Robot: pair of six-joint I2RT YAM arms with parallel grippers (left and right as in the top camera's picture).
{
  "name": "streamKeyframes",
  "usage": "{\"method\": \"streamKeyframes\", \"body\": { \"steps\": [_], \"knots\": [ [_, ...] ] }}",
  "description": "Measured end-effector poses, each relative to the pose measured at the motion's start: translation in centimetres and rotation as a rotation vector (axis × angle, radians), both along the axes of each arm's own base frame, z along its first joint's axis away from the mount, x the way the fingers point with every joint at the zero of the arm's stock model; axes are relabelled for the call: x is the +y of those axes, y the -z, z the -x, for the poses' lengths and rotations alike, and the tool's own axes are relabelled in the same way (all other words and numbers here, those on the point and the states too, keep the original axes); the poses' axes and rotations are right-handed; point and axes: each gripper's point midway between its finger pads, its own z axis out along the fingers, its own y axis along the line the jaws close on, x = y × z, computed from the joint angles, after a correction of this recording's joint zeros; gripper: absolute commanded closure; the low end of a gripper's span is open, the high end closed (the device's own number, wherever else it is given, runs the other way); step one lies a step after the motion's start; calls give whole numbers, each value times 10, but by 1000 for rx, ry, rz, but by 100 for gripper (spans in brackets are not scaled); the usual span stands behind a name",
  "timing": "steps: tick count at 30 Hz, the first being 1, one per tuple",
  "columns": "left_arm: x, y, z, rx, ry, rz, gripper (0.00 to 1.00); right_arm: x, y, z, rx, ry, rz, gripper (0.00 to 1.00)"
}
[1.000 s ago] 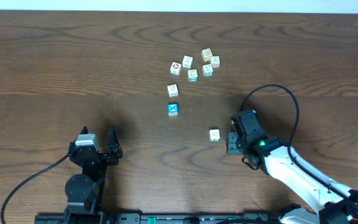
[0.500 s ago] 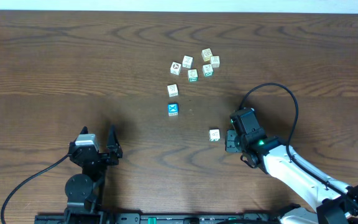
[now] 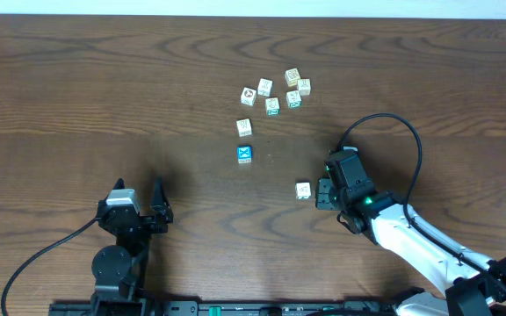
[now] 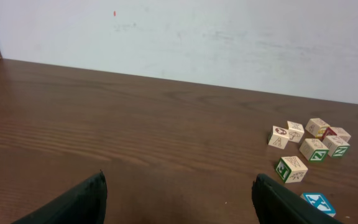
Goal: Lift 4 blocks
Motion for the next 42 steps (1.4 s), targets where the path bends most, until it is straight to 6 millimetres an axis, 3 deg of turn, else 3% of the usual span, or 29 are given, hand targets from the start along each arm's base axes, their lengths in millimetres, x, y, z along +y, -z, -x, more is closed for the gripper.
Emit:
{"method": "streamKeyframes", "body": {
  "steps": [14, 26, 32, 39, 42],
  "knots": [
    [0, 0, 0, 0, 0, 0, 25, -3, 1, 0, 9, 10, -10, 59],
    [0, 0, 0, 0, 0, 0, 25, 3, -2, -3, -4, -26, -32, 51],
    [0, 0, 0, 0, 0, 0, 25, 4, -3, 4, 49, -58, -16, 46],
    [0, 0, 0, 0, 0, 0, 25, 11, -34, -10, 48, -99, 7, 48],
    [0, 0, 0, 0, 0, 0, 25, 13, -43, -16, 31, -107, 7, 60]
  ]
}}
